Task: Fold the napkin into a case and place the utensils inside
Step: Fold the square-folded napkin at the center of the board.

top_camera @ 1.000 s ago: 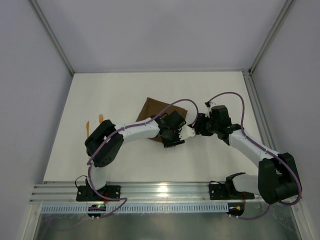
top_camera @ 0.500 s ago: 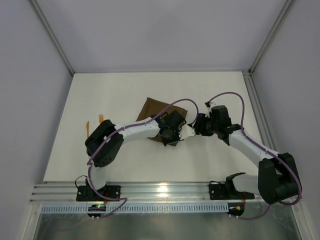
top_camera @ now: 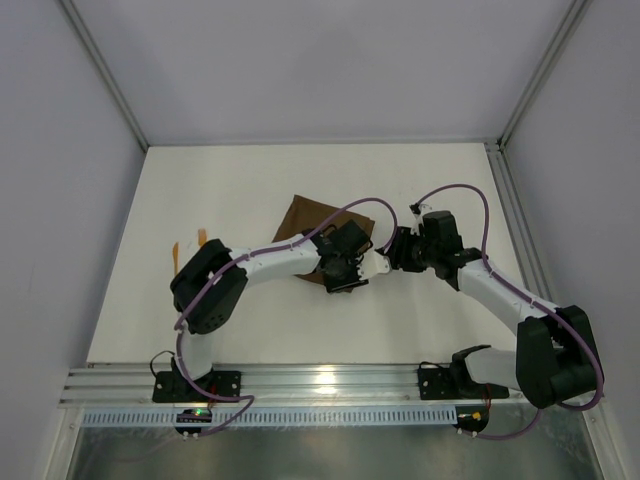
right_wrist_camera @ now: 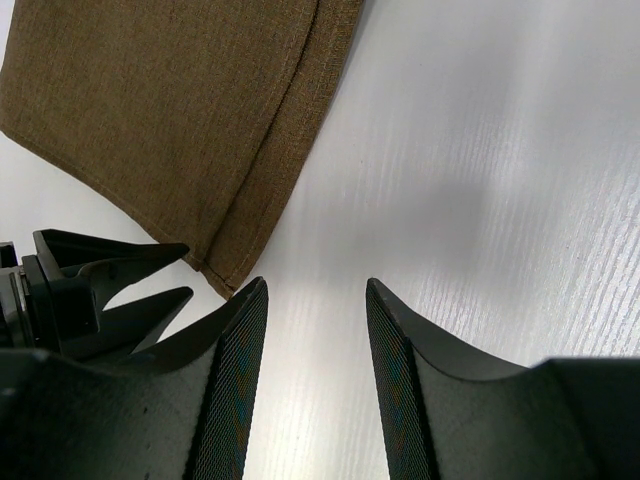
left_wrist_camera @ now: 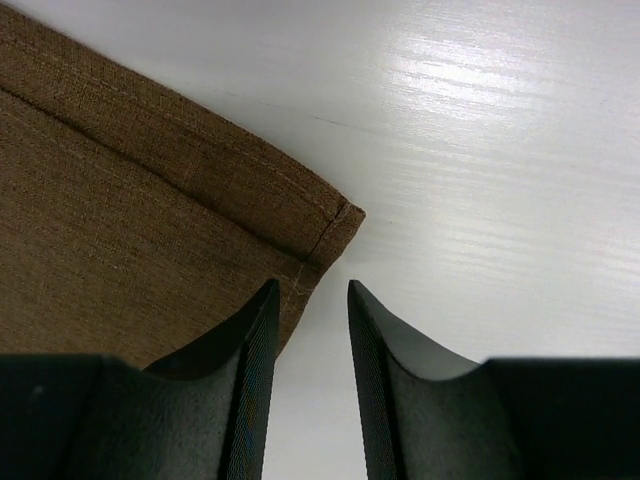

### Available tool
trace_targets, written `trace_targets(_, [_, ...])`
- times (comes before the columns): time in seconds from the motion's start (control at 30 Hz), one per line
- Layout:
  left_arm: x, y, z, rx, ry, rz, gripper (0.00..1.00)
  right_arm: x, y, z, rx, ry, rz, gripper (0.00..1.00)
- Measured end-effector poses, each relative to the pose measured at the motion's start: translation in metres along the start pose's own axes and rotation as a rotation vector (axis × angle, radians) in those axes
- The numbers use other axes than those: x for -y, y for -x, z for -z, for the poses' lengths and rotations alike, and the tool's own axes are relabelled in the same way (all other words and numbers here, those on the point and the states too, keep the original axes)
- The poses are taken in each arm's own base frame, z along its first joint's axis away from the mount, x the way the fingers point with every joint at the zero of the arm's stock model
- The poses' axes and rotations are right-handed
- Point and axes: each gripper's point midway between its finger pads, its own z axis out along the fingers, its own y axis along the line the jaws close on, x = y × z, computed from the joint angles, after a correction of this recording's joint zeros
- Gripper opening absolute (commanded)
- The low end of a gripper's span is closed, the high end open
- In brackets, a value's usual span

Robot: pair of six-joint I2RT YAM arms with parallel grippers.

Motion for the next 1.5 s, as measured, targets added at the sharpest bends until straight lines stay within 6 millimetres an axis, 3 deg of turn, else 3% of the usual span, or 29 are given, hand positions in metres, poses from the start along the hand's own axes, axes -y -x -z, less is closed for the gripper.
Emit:
trace_targets(0.23, [-0.002, -0.005, -0.009, -0.025, 0.005, -0.001, 0.33, 0.002, -0.001, 0.000, -0.002, -0.010, 0.003, 0.49])
trace_targets(0.4, [-0.004, -0.007, -0.012, -0.036, 0.012, -0.010, 0.19, 0.005, -0.002, 0.000, -0.005, -0.023, 0.014, 0.49])
trace_targets(0.6, [-0.003, -0.005, -0.010, -0.034, -0.001, -0.014, 0.29, 0.004, 0.000, 0.003, 0.004, -0.018, 0.023, 0.49])
trace_targets(0.83, [-0.001, -0.007, -0.010, -0.038, -0.010, -0.012, 0.14, 0.002, -0.001, 0.003, 0.003, -0.008, 0.022, 0.49])
trace_targets(1.07, [-0.002, -0.007, -0.009, -0.040, -0.011, -0.010, 0.12, 0.003, -0.003, 0.002, -0.002, -0.002, 0.019, 0.49])
trace_targets(1.33, [-0.006, -0.004, -0.007, -0.030, -0.011, 0.002, 0.00, 0.002, -0.004, 0.002, -0.003, 0.003, 0.020, 0.49])
trace_targets(1.5, [-0.009, 0.001, -0.004, -0.011, -0.011, 0.015, 0.00, 0.000, -0.006, 0.002, -0.009, 0.016, 0.019, 0.49])
